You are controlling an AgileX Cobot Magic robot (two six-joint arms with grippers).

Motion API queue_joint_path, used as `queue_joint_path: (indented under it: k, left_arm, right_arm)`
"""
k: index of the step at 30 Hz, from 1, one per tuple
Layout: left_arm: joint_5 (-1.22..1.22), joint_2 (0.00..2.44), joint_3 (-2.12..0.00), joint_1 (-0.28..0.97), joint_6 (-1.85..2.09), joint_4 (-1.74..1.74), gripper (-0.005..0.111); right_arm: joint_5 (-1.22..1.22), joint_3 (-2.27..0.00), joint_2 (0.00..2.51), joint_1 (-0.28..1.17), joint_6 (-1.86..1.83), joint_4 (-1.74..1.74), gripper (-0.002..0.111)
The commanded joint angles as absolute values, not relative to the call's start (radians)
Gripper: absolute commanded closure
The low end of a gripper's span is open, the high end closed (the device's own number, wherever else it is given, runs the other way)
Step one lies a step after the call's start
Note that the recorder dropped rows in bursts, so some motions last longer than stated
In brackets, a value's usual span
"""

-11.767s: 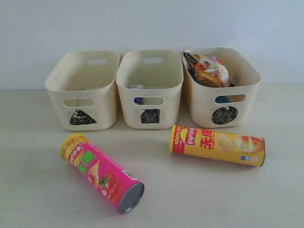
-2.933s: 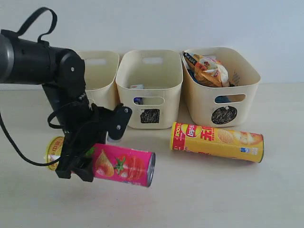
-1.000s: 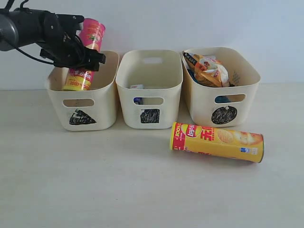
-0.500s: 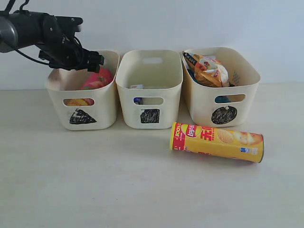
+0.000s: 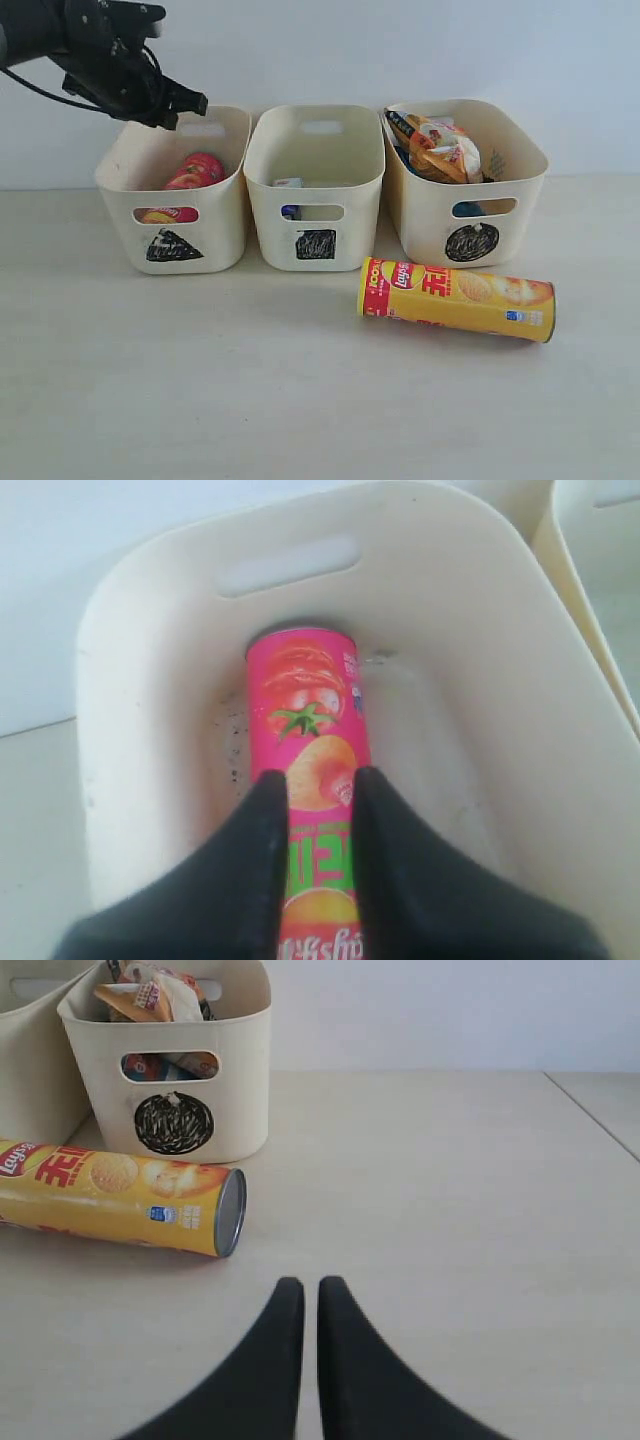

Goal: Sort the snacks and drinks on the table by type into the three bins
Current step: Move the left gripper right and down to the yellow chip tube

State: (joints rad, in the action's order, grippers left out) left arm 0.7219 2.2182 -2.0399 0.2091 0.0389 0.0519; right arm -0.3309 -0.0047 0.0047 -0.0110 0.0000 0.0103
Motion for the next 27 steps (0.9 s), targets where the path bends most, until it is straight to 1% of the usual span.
queue_joint_path:
  k: [1,6,11,14,17,21,27]
  left_arm:
    - [0.833,2.146,-2.047,0.209,0.140,0.048,0.102]
    - [0.972,2.105,-2.047,0.209,0.194,0.023,0.103]
    - [1.078,2.073,-2.047,0.213,0.325,-0.120,0.103]
    - [1.132,2.066,-2.047,0.238,0.360,-0.161,0.103]
    - [1.180,2.066,-2.045,0.290,0.360,-0.133,0.103]
    - [1.155,2.043,-1.985,0.369,0.360,-0.106,0.103]
    - [1.011,1.963,-1.817,0.465,0.356,-0.112,0.103]
  right_arm:
    - [-0.327,0.000,0.000,-0.017,0.000,0.010,0.106]
    - [-0.327,0.000,0.000,-0.017,0.000,0.010,0.106]
    - [-0.327,0.000,0.000,-0.017,0.000,0.010,0.106]
    - [-0.327,0.000,0.000,-0.017,0.000,0.010,0.106]
    - [-0.327,0.000,0.000,-0.017,0.000,0.010,0.106]
    - [-0.327,0.000,0.000,-0.017,0.000,0.010,0.106]
    - [-0.327,0.000,0.000,-0.017,0.000,0.010,0.106]
